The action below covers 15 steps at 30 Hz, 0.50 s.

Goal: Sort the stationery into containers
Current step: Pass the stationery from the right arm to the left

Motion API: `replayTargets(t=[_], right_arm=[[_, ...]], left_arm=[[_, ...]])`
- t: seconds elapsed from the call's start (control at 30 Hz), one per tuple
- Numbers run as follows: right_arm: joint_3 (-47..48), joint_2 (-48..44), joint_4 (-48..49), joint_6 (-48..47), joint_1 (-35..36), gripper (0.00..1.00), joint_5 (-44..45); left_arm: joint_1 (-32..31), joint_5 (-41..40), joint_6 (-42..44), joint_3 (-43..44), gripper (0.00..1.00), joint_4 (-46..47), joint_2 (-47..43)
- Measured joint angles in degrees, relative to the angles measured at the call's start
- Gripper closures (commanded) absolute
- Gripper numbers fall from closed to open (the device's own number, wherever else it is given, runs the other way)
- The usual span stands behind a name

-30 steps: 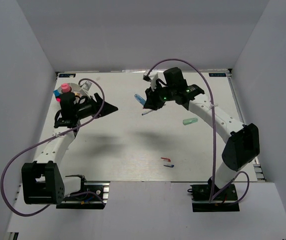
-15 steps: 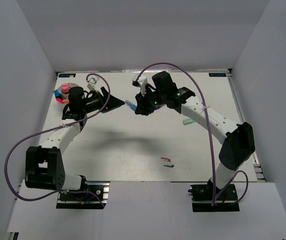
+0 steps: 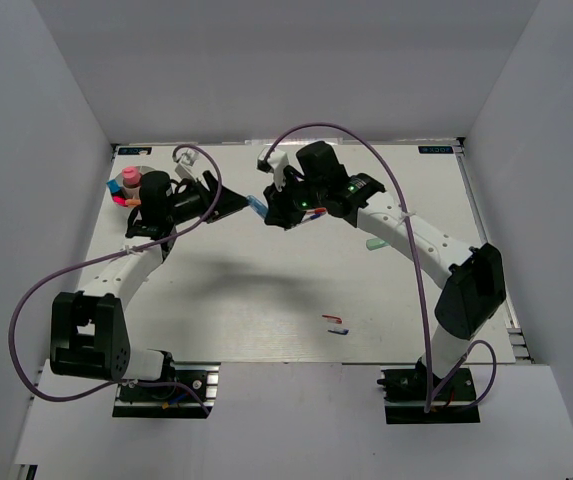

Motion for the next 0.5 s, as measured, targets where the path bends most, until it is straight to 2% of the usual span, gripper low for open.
replayTargets(t=[0.5], right_arm=[[-0.02, 0.55, 0.11, 4.07, -0.31, 1.0, 6.05]], left_arm=[[0.7, -2.64, -6.23, -0.61, 0.38, 1.36, -0.79]])
